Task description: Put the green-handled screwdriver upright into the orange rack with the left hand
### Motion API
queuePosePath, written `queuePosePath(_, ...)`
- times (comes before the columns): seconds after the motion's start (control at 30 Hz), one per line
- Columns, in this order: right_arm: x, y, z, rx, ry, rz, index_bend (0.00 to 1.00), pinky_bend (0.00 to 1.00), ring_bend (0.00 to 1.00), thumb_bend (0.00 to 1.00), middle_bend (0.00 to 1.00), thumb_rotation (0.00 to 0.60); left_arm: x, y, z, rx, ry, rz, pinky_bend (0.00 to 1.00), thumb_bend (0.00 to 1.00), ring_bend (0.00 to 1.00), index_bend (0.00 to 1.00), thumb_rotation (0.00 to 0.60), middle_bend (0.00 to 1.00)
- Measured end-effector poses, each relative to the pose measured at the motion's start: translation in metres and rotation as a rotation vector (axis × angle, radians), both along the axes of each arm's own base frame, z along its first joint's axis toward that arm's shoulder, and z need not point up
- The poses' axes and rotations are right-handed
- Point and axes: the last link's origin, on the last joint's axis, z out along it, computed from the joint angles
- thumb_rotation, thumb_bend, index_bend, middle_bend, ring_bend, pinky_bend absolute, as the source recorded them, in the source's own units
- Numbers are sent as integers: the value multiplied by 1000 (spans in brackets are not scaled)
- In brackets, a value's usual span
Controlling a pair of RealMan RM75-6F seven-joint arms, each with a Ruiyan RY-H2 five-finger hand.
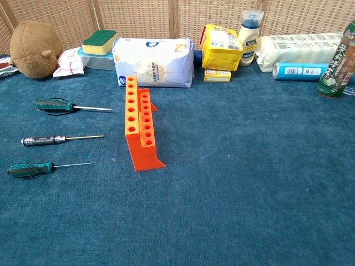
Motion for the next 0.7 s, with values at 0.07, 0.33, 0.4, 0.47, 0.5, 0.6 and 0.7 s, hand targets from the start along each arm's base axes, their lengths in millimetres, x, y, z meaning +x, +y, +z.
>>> queuePosePath(0.07, -1, 0, 1, 2, -14, 12, 73, 0, 26, 13, 29, 600, -1, 1, 0, -2, 1, 9, 132, 127, 0, 0, 600, 0)
queuePosePath(0.33, 1, 0, -3, 16, -11, -2, 73, 0, 25, 13, 29, 600, 0, 1, 1, -5, -18, 2, 132, 127, 0, 0, 600, 0)
queuePosePath(0.4, 2, 0, -3, 16, -15, -2, 72, 0, 25, 13, 28, 598, 0, 1, 2, -10, -27, -3, 133, 127, 0, 0, 600, 0)
queuePosePath(0.47, 3, 0, -3, 15, -19, -3, 72, 0, 26, 13, 30, 598, 1, 1, 1, -16, -31, -4, 132, 126, 0, 0, 600, 0)
queuePosePath(0.5, 3, 0, -2, 14, -20, -4, 73, 0, 26, 13, 30, 600, 1, 1, 1, -20, -33, -5, 132, 127, 0, 0, 600, 0)
queuePosePath(0.6, 2, -1, -3, 15, -22, -11, 73, 0, 26, 13, 31, 600, 1, 2, 1, -29, -43, -3, 132, 127, 0, 0, 600, 0)
queuePosePath(0.7, 0, -2, -4, 20, -14, -21, 73, 0, 26, 14, 31, 600, 1, 2, 2, -31, -51, -3, 133, 127, 4, 0, 600, 12)
